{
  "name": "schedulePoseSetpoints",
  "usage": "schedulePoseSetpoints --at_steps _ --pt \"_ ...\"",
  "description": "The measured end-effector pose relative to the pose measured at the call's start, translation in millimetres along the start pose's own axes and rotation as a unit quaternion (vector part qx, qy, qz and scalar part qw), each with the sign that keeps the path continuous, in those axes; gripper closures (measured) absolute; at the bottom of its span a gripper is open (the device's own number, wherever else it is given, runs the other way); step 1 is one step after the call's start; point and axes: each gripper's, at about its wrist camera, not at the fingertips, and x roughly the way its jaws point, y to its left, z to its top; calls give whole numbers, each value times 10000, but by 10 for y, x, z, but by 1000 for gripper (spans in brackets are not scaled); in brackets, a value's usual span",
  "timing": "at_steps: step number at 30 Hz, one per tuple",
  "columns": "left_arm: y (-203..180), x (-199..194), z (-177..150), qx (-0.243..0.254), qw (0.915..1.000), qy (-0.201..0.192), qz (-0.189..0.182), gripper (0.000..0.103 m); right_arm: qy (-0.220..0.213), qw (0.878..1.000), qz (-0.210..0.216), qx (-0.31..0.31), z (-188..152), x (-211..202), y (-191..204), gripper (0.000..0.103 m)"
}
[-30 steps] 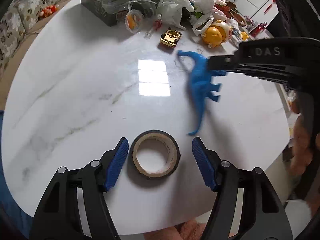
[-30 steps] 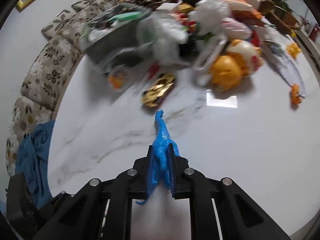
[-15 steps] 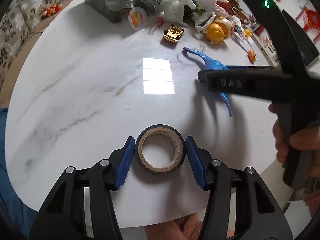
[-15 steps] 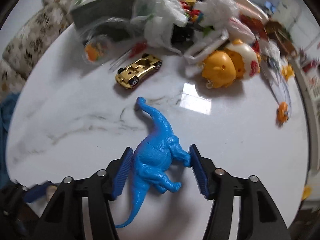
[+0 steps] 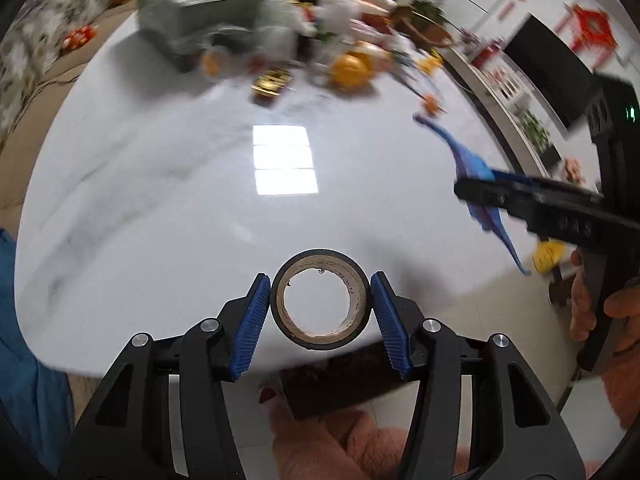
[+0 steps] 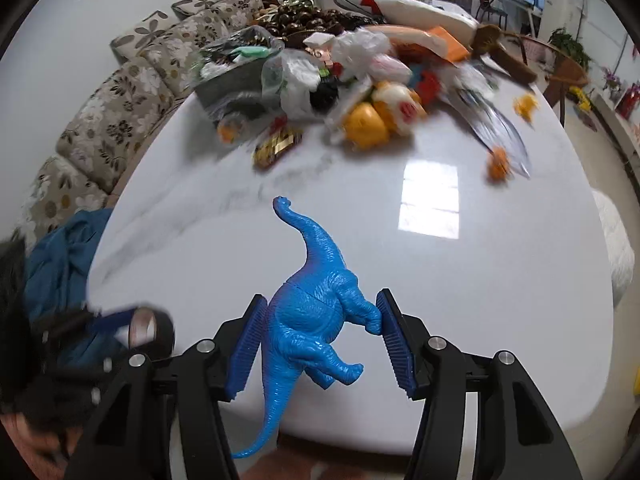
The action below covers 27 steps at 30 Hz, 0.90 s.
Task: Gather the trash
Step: 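Lower the dinosaur and tape roll into the cardboard box and open both tools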
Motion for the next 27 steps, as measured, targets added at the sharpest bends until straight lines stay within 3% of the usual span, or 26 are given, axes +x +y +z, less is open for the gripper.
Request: schedulePoseSetpoints --at_steps 7,12,17,20,23,24,26,27 --pt "-629 147 -711 329 9966 704 -260 52 797 9952 8 571 -1283 -179 -473 47" --pt "-884 805 -1195 560 9856 1578 -220 52 1597 9815 -36 1060 -2042 322 -894 47" --pt "-889 1806 -1535 543 9738 2207 -79 52 1999 9686 -142 1474 -2479 1202 -1277 47" --pt "-789 2468 -1728 310 9677 2503 40 52 1997 9669 -275 1563 -2612 1640 -1431 47" --pt "-637 3138 -1922 169 9579 2849 298 51 2107 9626 -139 1695 -2746 2159 -1619 46" --pt "-614 3282 -1959 154 9538 2969 436 47 2166 9620 -194 1653 -2771 2279 -1658 44" --pt "-493 3572 -2080 41 9455 3187 659 28 2245 9613 -312 1564 -2817 2441 -1720 23" --pt "-445 3658 -2110 40 9441 3197 802 27 2202 9629 -364 1515 -2806 2497 -1740 22"
